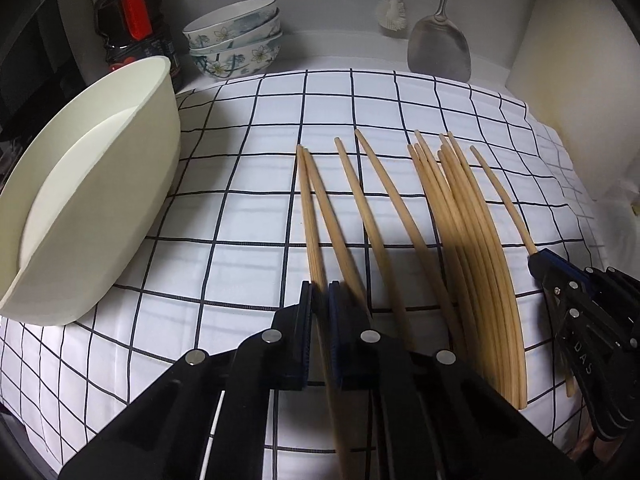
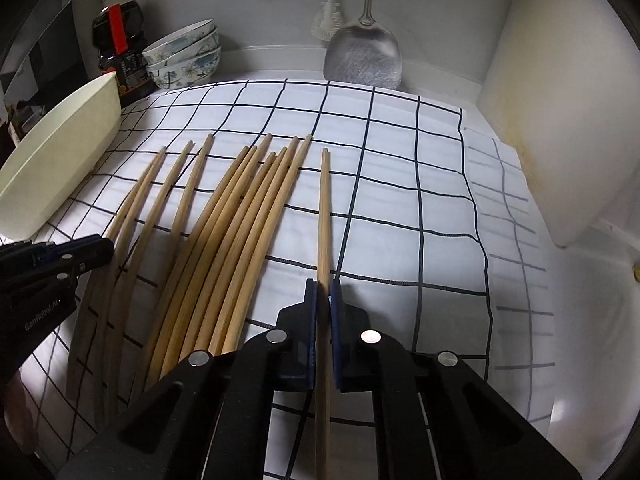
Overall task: Organize utensils
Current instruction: 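Close the left tool on one bamboo chopstick while the right tool grasps another, then carry the left tool's chopstick over the white dish while the right tool carries its own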
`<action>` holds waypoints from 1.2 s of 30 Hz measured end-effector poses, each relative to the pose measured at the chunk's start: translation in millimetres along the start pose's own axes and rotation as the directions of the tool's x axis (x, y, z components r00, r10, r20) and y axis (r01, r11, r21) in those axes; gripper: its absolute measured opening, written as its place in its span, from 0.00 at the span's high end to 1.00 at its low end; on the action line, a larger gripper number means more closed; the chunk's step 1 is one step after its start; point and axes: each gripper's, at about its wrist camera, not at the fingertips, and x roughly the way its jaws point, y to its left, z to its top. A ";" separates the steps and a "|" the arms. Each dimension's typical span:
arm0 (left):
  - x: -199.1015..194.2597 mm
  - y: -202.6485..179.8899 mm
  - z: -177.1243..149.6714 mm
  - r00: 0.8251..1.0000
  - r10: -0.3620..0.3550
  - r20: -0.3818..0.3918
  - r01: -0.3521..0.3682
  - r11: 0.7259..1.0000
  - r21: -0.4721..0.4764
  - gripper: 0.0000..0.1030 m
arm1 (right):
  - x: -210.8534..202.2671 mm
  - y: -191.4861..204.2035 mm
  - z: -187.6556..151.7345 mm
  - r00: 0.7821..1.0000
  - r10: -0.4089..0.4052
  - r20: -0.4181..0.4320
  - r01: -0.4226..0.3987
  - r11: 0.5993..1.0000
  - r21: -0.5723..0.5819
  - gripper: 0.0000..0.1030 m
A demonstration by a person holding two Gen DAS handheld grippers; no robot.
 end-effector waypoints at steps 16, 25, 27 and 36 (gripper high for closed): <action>-34.9 23.7 16.7 0.994 -0.099 -0.047 0.102 0.992 0.071 0.93 | -36.4 18.3 5.9 0.998 0.058 -0.010 -0.056 0.987 0.149 0.94; -87.9 51.1 39.7 0.987 -0.162 0.008 0.160 0.979 0.124 0.93 | -75.0 38.1 20.9 0.997 0.074 0.025 -0.078 0.972 0.221 0.94; -96.3 62.4 45.7 0.986 -0.167 0.025 0.163 0.979 0.120 0.93 | -81.6 50.3 30.0 0.996 0.082 0.034 -0.088 0.972 0.218 0.94; -112.2 154.8 73.6 0.992 -0.099 0.080 0.097 0.995 0.030 0.93 | -85.6 127.7 89.1 0.981 0.174 0.091 -0.185 0.974 0.131 0.94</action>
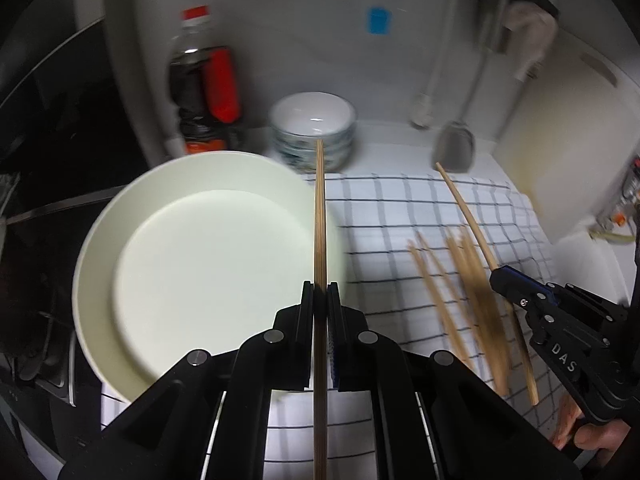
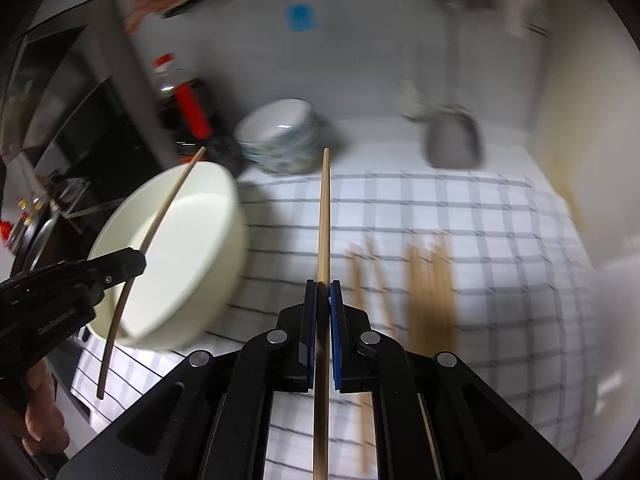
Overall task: Organize utensils
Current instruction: 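Carry the left tool's chopstick over the white dish while the right tool carries its own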
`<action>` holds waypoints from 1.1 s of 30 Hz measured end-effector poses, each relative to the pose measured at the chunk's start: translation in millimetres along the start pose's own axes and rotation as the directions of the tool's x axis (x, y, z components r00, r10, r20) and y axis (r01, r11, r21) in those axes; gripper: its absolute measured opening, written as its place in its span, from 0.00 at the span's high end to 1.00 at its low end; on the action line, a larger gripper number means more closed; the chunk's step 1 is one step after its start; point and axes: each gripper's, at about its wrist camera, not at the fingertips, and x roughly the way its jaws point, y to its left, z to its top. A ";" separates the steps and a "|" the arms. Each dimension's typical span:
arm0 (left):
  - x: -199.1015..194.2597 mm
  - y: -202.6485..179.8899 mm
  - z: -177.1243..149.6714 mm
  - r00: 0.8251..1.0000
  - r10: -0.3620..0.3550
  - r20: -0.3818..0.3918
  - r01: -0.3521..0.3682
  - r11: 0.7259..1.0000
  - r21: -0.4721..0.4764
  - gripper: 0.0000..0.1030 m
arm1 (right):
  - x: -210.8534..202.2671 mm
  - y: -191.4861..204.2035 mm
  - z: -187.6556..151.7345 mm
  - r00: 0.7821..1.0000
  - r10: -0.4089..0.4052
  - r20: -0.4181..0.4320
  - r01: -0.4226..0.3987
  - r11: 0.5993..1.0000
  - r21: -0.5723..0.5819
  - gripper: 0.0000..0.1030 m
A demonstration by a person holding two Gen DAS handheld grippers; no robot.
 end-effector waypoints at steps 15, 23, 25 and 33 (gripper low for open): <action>30.4 137.8 -1.6 0.988 0.151 -0.035 -0.155 0.977 -0.147 0.93 | 96.7 145.9 45.5 0.978 0.175 -0.116 -0.186 0.978 -0.093 0.94; 56.1 158.8 -10.8 0.991 0.108 -0.080 -0.120 0.979 -0.165 0.93 | 145.1 158.7 46.3 0.966 0.150 -0.211 -0.167 0.984 -0.065 0.94; 63.9 159.0 -10.7 0.991 0.099 -0.089 -0.112 0.980 -0.164 0.93 | 151.6 156.7 47.9 0.964 0.141 -0.224 -0.157 0.986 -0.055 0.94; 83.2 158.0 -6.1 0.991 0.082 -0.108 -0.098 0.983 -0.152 0.93 | 176.9 148.3 49.9 0.957 0.104 -0.272 -0.118 0.992 -0.034 0.94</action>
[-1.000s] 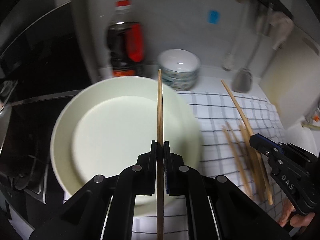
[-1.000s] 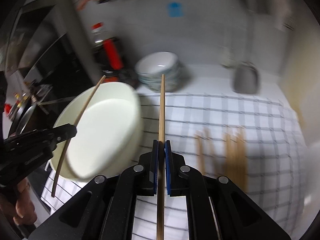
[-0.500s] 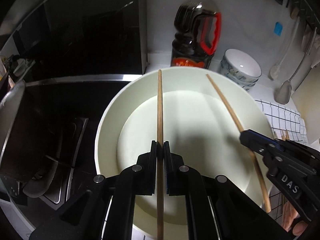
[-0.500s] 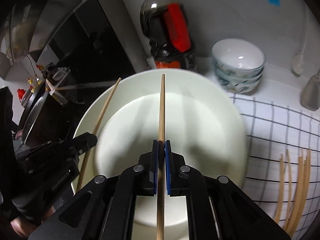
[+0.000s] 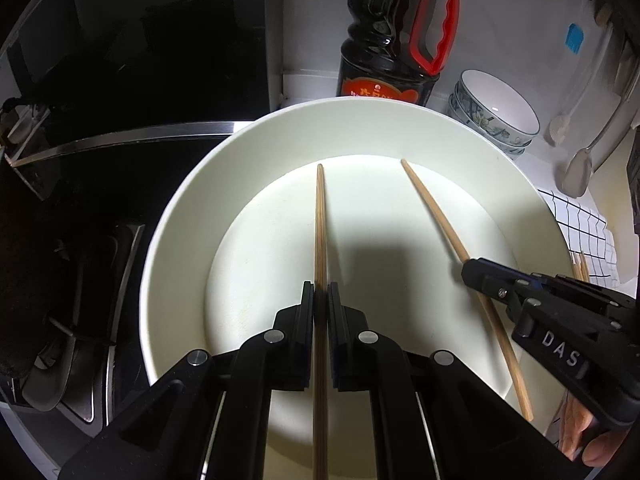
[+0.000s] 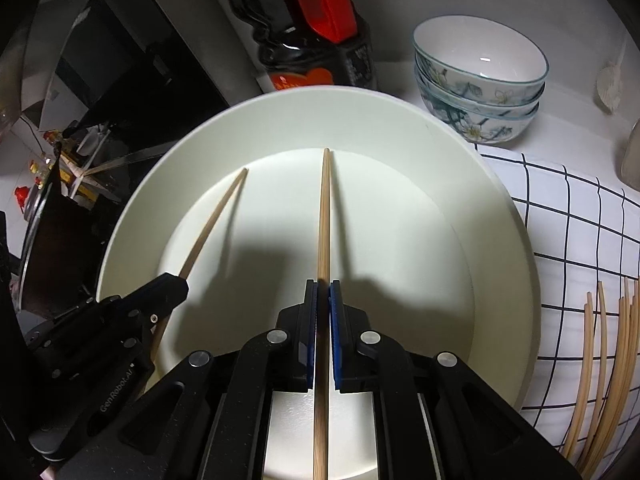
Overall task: Organize utensils
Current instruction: 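Carry the left tool's chopstick over the white dish while the right tool carries its own, then open the left tool to drop its chopstick in the dish while the right tool releases too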
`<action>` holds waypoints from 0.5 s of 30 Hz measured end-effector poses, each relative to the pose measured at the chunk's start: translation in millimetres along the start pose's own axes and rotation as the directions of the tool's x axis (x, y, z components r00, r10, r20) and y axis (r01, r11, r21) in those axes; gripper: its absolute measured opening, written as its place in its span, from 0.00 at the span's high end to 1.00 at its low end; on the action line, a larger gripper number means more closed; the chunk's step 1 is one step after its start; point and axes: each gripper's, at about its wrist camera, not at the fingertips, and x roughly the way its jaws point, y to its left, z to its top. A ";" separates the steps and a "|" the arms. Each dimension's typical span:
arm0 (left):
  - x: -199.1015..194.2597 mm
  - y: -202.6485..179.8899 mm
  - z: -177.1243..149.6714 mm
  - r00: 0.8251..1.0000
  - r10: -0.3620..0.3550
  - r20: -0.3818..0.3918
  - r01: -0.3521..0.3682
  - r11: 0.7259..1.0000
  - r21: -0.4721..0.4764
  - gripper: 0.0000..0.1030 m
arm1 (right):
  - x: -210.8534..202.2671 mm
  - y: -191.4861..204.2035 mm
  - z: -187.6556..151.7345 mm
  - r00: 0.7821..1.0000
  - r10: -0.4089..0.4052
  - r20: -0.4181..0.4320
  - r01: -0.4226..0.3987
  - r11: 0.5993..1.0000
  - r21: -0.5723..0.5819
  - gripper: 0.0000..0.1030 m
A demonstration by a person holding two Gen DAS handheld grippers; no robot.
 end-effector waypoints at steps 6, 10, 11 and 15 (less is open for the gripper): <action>9.4 -2.7 1.6 1.000 -0.003 -0.021 0.003 1.000 0.001 0.92 | 4.8 0.0 0.4 1.000 -0.009 -0.008 0.009 1.000 0.006 0.94; 10.3 -3.0 0.6 0.999 -0.003 -0.033 0.003 1.000 -0.005 0.77 | 1.8 0.0 -0.9 1.000 -0.029 -0.004 0.029 1.000 0.003 0.94; 8.1 -2.0 -0.2 1.000 0.003 -0.027 -0.003 1.000 -0.009 0.70 | -0.4 -2.0 -1.7 1.000 -0.028 0.000 0.028 1.000 0.008 0.93; -8.0 1.6 -4.1 0.998 0.049 0.031 -0.048 0.999 -0.020 0.38 | -10.4 -3.4 -3.1 0.999 -0.044 0.027 0.044 0.999 -0.004 0.88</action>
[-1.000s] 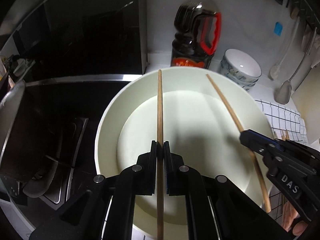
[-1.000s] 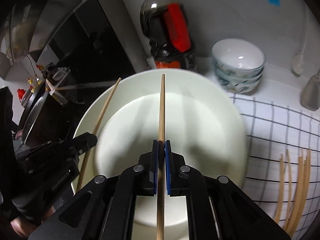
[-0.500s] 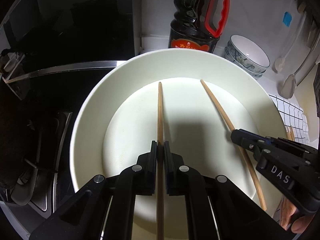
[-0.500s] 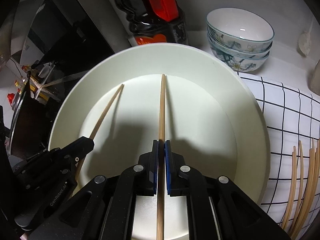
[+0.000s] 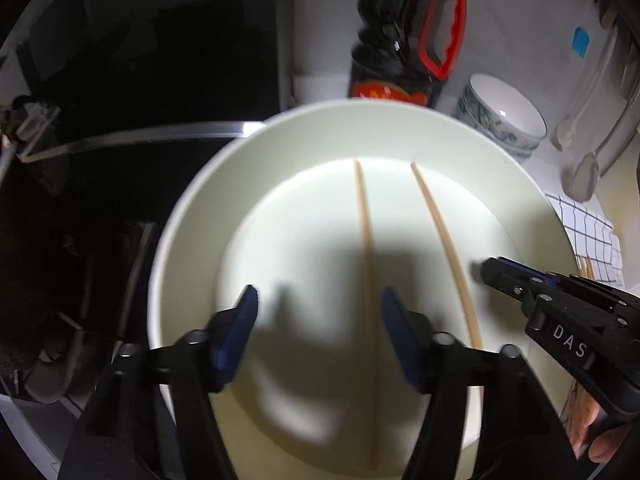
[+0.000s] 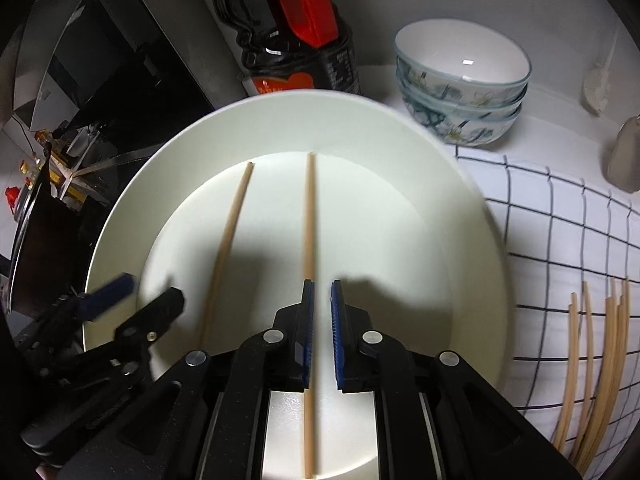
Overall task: Organize utensils
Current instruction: 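Open the left tool to drop its chopstick in the dish while the right tool releases too, then withdraw both open tools from the dish back toward the chopstick row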
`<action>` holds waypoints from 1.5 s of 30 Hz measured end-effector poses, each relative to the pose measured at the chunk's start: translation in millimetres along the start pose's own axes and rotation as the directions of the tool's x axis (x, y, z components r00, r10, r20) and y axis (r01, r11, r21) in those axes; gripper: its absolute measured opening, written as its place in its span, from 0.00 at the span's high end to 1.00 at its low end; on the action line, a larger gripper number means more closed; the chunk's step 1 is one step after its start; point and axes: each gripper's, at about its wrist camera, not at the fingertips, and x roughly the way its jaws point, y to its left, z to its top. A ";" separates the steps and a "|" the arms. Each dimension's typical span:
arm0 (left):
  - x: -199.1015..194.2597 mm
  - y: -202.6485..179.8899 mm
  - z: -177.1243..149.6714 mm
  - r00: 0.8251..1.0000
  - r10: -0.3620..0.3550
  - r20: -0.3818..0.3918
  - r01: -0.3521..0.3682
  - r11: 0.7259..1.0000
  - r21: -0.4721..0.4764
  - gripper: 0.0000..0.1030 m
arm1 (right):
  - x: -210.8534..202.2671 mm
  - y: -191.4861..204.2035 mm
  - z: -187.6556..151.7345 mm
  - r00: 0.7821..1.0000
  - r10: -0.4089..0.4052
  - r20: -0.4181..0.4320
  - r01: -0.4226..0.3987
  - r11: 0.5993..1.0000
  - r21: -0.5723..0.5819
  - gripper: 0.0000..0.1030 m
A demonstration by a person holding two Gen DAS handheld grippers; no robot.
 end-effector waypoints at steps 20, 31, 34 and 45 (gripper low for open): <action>-44.3 7.9 -18.8 0.998 0.051 0.032 -0.049 0.997 -0.060 0.14 | -47.7 6.7 -29.5 0.996 -0.012 0.086 0.015 0.999 -0.031 0.61; -64.3 -7.9 -31.5 0.997 0.067 0.041 -0.063 0.995 -0.077 0.11 | -81.0 0.6 -43.1 0.991 -0.024 0.133 0.028 0.999 -0.030 0.49; -71.0 -13.2 -33.6 0.996 0.069 0.055 -0.065 0.995 -0.075 0.10 | -90.4 -1.2 -48.3 0.989 -0.034 0.147 0.041 0.998 -0.044 0.46; -88.2 -42.9 -40.9 0.996 0.056 0.073 -0.052 0.997 -0.057 0.09 | -115.5 -27.5 -72.7 0.985 -0.048 0.163 0.053 0.998 -0.027 0.36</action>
